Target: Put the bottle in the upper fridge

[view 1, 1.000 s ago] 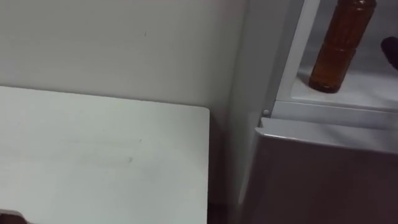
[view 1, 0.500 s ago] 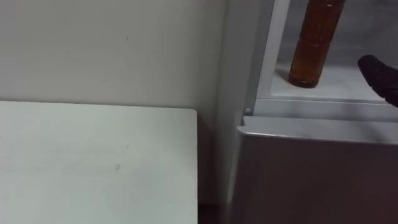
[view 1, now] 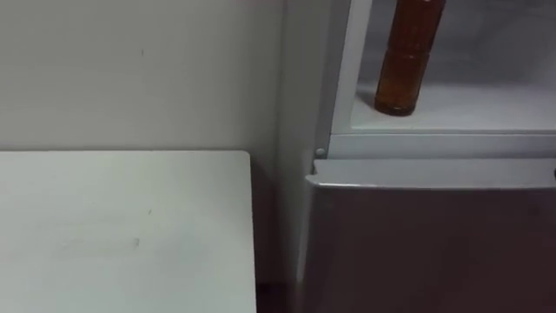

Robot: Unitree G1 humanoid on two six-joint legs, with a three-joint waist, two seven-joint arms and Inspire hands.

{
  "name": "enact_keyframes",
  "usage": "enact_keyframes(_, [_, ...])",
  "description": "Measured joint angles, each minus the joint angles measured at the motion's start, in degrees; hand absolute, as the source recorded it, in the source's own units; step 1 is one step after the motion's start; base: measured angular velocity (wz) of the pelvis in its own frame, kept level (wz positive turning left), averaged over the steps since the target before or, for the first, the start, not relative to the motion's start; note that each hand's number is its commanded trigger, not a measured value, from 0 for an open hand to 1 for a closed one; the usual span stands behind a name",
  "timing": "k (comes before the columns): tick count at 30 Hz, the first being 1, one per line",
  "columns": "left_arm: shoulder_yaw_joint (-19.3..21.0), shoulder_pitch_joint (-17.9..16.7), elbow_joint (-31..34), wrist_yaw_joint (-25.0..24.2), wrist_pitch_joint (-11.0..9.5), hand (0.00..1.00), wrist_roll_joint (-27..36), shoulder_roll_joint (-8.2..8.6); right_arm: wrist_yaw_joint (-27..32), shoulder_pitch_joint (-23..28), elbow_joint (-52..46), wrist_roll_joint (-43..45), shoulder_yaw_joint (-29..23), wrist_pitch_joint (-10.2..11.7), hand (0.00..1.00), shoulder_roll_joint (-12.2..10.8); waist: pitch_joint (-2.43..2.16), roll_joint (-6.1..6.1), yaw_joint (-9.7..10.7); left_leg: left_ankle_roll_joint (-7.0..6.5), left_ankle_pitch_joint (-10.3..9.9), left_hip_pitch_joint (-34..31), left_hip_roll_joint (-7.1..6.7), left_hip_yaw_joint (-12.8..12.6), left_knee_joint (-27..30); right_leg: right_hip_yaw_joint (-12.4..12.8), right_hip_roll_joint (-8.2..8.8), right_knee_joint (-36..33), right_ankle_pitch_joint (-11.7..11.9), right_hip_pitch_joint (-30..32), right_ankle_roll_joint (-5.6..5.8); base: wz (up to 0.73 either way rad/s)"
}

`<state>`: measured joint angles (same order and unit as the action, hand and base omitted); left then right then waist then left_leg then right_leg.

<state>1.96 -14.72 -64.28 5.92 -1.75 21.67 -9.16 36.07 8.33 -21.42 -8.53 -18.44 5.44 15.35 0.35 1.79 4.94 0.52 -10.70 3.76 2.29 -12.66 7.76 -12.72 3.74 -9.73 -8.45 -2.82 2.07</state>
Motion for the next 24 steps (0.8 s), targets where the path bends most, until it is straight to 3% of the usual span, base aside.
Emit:
enact_keyframes(5, [0.1,0.9,0.1,-1.4,0.0,0.00,0.1,0.69,3.7,2.1,7.3,1.7,-0.2,0.2,0.00,-2.3,-0.28,-0.71,-0.2,0.01,0.0,-0.1,-0.01,-0.2,0.0,0.0,0.02,-0.1,-0.1,0.3,0.11,-0.01])
enact_keyframes(11, [0.0,0.9,0.1,-2.0,0.0,0.00,0.2,1.22,4.9,2.7,19.2,1.6,2.5,0.3,0.00,-3.2,-0.35,-0.75,-0.5,0.01,0.0,0.1,0.01,-1.3,-0.1,1.0,-0.03,-0.3,-0.1,0.7,0.12,-0.09])
enact_keyframes(17, [0.1,0.9,0.3,-2.4,-0.1,0.00,0.2,1.24,3.7,5.1,28.5,0.1,3.5,0.2,0.00,-7.8,-0.38,-0.78,-0.3,-0.01,-0.1,-0.1,-0.02,-1.5,-0.1,1.2,-0.02,0.0,-0.1,0.8,0.14,0.00])
enact_keyframes(24, [0.0,1.1,0.1,-2.4,-0.3,0.00,0.2,1.28,4.2,6.7,39.6,-7.3,7.5,0.9,0.00,-8.0,-0.53,-0.67,-0.6,-0.01,-0.1,0.0,-0.13,-1.5,-0.1,1.5,0.01,0.0,-0.5,0.8,0.11,0.00])
